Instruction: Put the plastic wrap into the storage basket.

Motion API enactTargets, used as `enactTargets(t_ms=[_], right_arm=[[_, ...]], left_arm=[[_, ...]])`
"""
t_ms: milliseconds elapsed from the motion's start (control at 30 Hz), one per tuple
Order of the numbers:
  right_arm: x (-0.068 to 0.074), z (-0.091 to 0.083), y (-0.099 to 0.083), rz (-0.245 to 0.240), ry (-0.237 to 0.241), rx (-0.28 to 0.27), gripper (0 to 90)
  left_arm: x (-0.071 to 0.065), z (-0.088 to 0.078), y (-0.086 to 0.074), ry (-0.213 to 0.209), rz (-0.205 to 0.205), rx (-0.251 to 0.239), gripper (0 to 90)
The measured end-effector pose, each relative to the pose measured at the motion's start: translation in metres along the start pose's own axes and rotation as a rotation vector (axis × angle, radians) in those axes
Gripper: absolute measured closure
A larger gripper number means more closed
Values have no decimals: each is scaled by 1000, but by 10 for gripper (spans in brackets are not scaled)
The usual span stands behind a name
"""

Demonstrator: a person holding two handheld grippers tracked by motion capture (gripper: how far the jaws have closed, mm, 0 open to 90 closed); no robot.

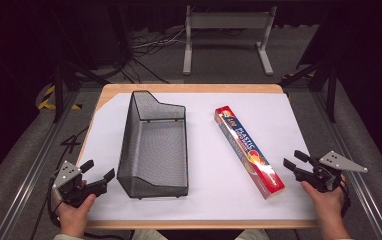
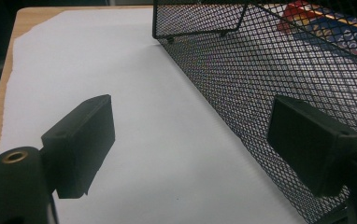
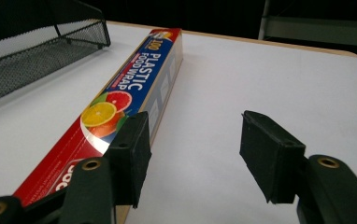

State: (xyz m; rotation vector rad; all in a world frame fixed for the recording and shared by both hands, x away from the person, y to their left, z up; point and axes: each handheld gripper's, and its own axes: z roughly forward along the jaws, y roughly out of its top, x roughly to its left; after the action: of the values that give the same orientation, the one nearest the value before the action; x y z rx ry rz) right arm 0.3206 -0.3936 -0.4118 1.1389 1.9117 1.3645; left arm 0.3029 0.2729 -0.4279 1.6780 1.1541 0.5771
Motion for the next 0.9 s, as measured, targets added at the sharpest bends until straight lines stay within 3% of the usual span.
enactTargets(t_ms=[133,233,367,467,567,667,733,900], right_arm=[[0,0,4,14,-15,7,394],[3,-3,12,-13,1,33,406],[3,-3,19,8,19,55,355],[5,-4,24,-9,10,55,364],[11,-5,35,-60,-17,75,417],[14,1,45,-7,4,105,387],[15,5,50,38,21,102,432],[23,15,69,26,32,121,398]], left_arm=[[0,-1,0,9,2,-3,160],[0,-1,0,15,7,-1,160],[0,-3,-1,22,9,-1,161],[1,-3,-1,27,13,-4,161],[0,-3,-1,31,11,0,162],[-2,-2,-1,37,21,8,165],[-3,-3,-1,41,26,6,166],[-1,-5,-3,47,20,4,166]])
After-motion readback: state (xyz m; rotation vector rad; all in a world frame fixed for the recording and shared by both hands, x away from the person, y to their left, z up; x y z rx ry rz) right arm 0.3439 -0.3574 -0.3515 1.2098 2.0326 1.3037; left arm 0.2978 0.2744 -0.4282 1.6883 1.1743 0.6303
